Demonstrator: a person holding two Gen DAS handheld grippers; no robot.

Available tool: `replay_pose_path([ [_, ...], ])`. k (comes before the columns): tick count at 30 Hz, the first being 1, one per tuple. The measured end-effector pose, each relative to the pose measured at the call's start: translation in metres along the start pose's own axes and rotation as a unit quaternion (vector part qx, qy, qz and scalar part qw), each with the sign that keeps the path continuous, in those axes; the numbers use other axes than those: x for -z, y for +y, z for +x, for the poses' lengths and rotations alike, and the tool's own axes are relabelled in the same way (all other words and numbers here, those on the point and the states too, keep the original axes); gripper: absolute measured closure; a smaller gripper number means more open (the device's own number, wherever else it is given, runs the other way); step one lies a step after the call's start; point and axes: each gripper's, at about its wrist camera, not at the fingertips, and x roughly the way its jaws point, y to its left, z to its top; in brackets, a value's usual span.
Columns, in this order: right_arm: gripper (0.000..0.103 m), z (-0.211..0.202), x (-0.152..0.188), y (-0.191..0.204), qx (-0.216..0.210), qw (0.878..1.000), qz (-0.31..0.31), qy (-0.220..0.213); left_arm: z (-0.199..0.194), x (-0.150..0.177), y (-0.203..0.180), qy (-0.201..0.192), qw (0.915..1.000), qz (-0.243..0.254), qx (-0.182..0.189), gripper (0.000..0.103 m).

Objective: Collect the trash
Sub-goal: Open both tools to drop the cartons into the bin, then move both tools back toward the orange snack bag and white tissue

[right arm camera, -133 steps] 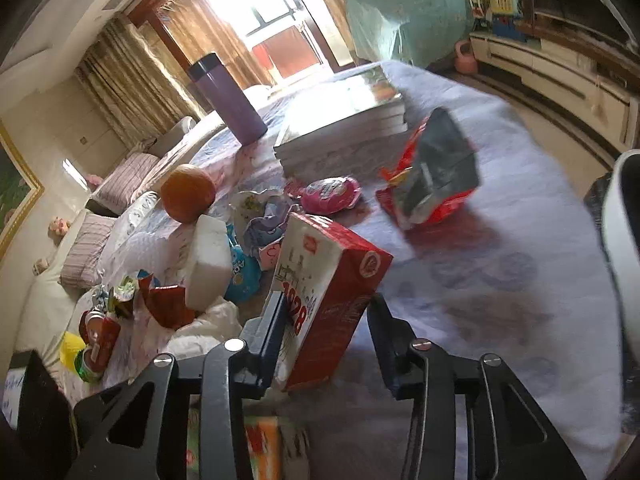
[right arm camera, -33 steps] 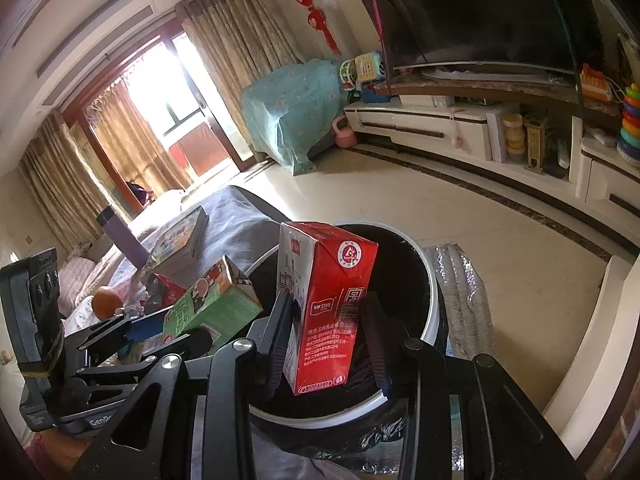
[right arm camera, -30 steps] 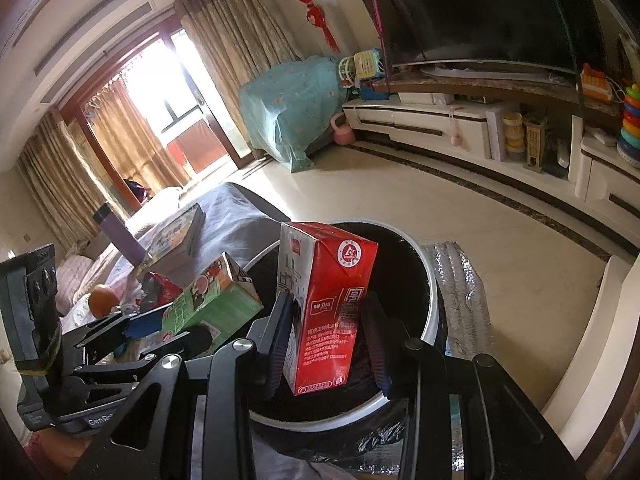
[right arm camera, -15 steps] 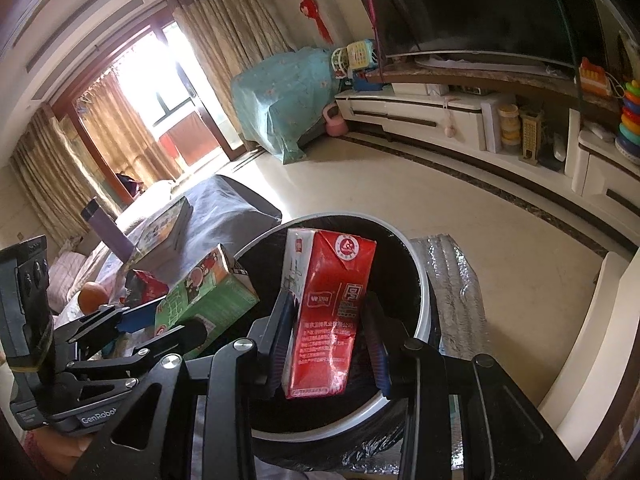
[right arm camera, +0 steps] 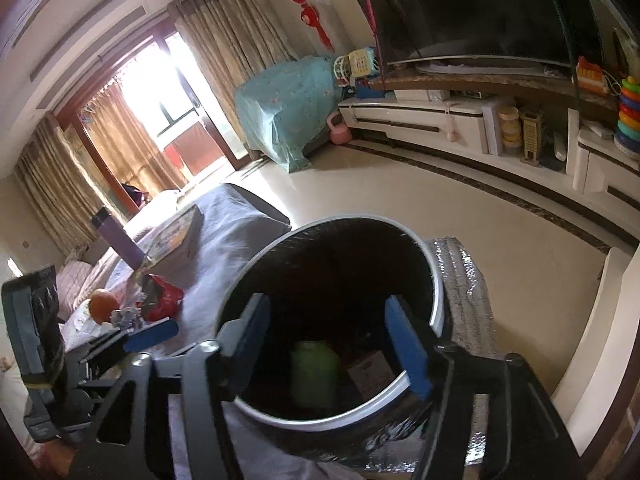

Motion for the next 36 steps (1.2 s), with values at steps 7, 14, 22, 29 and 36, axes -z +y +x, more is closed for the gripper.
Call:
replay_pose_path([
  [7, 0.014, -0.006, 0.016, 0.023, -0.02, 1.0, 0.004, -0.003, -0.039, 0.037, 0.024, -0.016, 0.9992, -0.038, 0.0, 0.036],
  [14, 0.01, 0.0, 0.04, 0.06, -0.046, 0.999, -0.01, 0.014, -0.082, 0.081, 0.045, -0.03, 0.9972, -0.067, -0.016, 0.034],
  [22, 0.009, 0.013, 0.065, 0.098, -0.075, 0.996, -0.022, 0.035, -0.125, 0.125, 0.086, -0.029, 0.9926, -0.11, -0.045, 0.034],
  [29, 0.009, 0.019, 0.085, 0.135, -0.107, 0.992, -0.043, 0.049, -0.162, 0.154, 0.119, -0.035, 0.9857, -0.148, -0.071, 0.034],
  [36, 0.009, 0.029, 0.107, 0.173, -0.132, 0.986, -0.072, 0.076, -0.19, 0.171, 0.15, -0.042, 0.9795, -0.173, -0.095, 0.034],
])
